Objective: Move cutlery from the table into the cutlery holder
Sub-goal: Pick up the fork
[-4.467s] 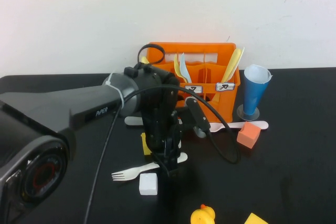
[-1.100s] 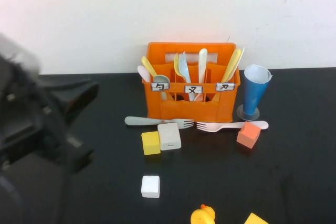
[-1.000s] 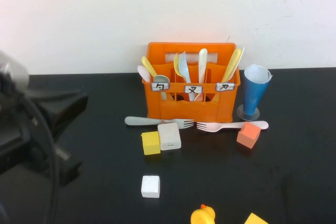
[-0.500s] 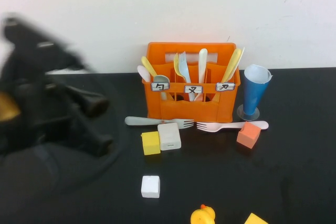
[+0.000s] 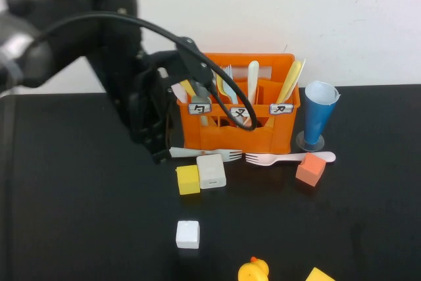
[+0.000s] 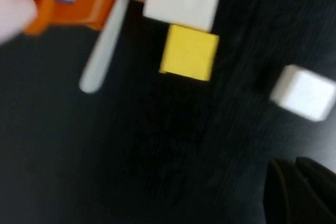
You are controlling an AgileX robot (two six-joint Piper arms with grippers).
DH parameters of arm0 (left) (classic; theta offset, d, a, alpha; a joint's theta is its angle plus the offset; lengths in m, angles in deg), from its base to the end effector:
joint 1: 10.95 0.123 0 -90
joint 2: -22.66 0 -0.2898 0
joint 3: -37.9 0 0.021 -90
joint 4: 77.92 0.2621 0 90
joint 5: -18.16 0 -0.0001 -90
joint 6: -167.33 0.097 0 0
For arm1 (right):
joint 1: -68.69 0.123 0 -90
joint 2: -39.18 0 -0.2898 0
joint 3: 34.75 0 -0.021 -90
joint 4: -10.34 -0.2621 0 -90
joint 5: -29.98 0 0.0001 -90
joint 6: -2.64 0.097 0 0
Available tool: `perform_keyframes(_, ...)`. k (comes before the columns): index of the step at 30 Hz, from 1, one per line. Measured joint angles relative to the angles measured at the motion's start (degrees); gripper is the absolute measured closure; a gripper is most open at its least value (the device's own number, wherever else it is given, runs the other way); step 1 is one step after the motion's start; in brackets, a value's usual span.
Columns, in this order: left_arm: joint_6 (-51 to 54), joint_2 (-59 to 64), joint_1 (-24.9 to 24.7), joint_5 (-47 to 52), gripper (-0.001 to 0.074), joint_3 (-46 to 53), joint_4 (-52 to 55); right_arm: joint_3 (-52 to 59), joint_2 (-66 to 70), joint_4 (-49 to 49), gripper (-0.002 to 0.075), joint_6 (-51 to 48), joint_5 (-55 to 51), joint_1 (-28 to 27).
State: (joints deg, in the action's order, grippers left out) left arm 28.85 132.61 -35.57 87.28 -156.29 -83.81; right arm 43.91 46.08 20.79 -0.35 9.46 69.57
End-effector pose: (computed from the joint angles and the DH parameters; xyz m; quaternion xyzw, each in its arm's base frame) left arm 0.3480 -0.1697 0.2968 0.5303 0.8361 -0.0301 0.1373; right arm 0.0652 -0.0052 0.1726 -0.0758 0.7936 -0.0878 0.5972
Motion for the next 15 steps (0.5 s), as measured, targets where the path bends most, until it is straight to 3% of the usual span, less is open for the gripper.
perform_keyframes(7, 9.25, 7.88, 0.79, -1.62, 0.0735, -3.77, 1.13, 0.00, 0.00, 0.00, 0.0729, 0.00, 0.00, 0.00)
perform_keyframes(15, 10.38, 10.74, 5.25, -12.81, 0.0727, -3.81, -10.18, 0.00, 0.00, 0.00, 0.0729, 0.00, 0.00, 0.00)
